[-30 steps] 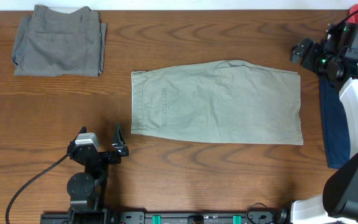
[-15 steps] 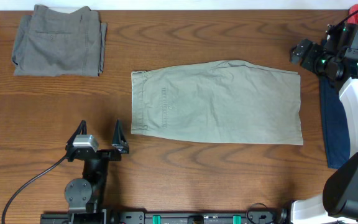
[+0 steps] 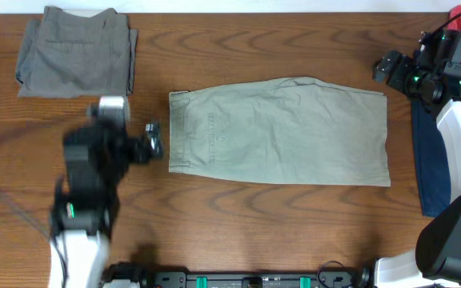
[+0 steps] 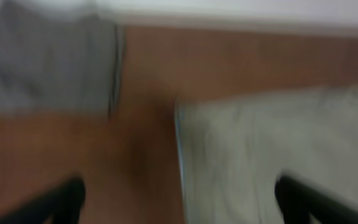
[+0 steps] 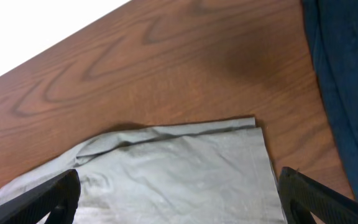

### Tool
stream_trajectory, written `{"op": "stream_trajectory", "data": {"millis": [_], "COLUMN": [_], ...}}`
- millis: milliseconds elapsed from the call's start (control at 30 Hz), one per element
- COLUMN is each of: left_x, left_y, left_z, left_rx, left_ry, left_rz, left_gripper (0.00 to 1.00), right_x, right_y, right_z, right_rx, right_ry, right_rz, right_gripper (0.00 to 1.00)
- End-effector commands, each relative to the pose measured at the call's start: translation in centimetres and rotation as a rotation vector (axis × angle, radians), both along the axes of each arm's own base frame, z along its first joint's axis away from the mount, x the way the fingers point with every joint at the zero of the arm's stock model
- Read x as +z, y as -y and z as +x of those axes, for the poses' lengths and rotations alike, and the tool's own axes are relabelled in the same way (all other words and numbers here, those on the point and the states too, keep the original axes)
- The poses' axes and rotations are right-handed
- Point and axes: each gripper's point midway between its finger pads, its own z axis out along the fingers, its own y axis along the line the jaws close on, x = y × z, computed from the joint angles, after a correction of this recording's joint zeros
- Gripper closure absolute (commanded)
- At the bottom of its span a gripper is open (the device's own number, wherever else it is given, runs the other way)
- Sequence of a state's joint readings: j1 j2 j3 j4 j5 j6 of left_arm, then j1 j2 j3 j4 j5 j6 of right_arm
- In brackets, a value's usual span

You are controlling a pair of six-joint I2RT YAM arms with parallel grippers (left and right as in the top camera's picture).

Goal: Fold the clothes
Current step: 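Reach the left gripper to the left edge of the shorts and grasp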

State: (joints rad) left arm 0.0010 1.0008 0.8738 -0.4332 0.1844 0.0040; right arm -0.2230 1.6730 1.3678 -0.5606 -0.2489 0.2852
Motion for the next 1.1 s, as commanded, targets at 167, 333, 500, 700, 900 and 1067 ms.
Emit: {"op": "stream_trajectory", "data": {"millis": [167,333,500,700,900,1067], "left_x": [-3.5,-6.7,-9.8,-13.9,-16.3,-18.9], "left_y": [2.7,2.7,2.3,3.3,3.6,3.6], "left_z": [3.7,6.0,7.6,7.3,6.9,6.2], "left_rx": [-0.138,-0.125,-0.030,-0.049,-0.051,-0.040], "left_ry": [-0.299,-0.341,-0.403,-0.523,-0.593,-0.672], "left_rz": [-0.095,-0.117,-0.197,-0.259,-0.276,-0.281], "left_gripper": [0.02,0.02,0.02,0.02,0.02,0.02], "right_x": [0.1,0.1,0.1,0.1,0.1,0.1], "right_y": [-0.3,-0.3,-0.3,-0.3,-0.3,-0.3], "right_z": [0.2,0.2,0.2,0.2,0.2,0.2], "right_rx": [0.003,0.003,0.003,0.003,0.003,0.003], "right_ry": [0.003,0.003,0.003,0.003,0.003,0.003], "right_rz": [0.005,0.005,0.005,0.005,0.005,0.005], "right_gripper": [0.01,0.01,0.01,0.01,0.01,0.01]}}
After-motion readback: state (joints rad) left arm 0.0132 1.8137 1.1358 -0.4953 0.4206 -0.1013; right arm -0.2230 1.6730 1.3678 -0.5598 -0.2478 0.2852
